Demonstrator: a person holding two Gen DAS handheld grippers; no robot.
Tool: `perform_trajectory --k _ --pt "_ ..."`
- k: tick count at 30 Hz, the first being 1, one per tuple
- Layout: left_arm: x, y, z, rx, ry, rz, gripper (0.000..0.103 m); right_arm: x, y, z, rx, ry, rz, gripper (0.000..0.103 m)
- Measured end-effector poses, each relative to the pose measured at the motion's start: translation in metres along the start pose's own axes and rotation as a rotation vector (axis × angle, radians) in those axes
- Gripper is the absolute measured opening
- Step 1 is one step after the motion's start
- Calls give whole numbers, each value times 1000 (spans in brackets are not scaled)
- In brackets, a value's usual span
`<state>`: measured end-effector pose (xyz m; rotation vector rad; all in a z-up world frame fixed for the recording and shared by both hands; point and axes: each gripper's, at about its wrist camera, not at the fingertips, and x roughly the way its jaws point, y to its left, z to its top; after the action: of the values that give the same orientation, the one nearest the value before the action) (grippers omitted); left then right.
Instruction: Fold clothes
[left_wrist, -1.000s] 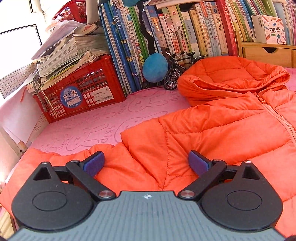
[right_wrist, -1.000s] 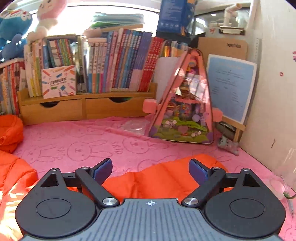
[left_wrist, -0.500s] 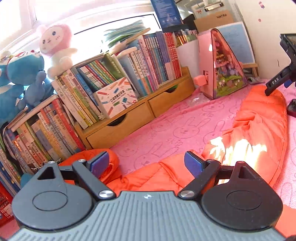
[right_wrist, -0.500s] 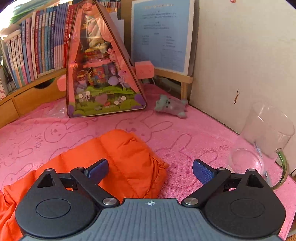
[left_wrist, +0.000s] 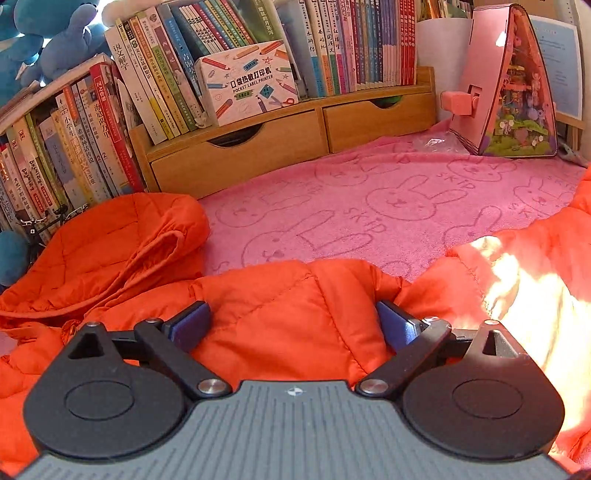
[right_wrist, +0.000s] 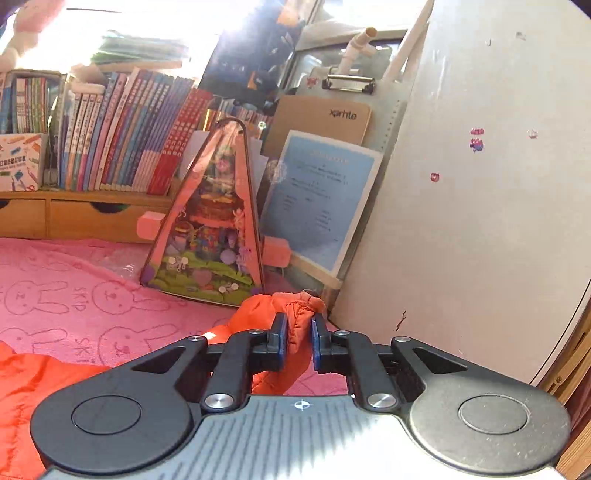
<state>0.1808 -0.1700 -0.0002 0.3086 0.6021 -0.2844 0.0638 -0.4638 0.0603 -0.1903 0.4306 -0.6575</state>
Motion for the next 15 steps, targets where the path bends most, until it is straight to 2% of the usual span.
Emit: perform_trajectory --k 1,2,3,4,6,9,10,11,14,15 --pt "0 -1 0 2 0 1 98 -1 7 2 -24 -14 -59 32" --pt "0 -1 0 4 1 2 98 -2 13 3 -42 -23 -115 55" --pt "1 -1 0 5 3 2 99 -4 19 5 -48 -33 -151 66" --pt "1 -1 1 4 5 2 100 -11 23 7 -18 -44 -104 71" --pt "2 0 1 -3 8 -1 100 -28 35 11 61 -57 161 72" --pt "3 3 0 -24 13 -12 100 -46 67 17 137 -9 565 71" --pt "3 4 0 -32 16 -16 101 -48 83 18 143 24 685 68" --pt "3 5 0 -39 19 -19 101 -48 97 18 146 61 776 60" --pt "4 7 0 -53 23 -22 101 -41 133 10 132 191 857 42" --pt "4 7 0 -51 23 -19 101 -37 140 6 121 229 846 41"
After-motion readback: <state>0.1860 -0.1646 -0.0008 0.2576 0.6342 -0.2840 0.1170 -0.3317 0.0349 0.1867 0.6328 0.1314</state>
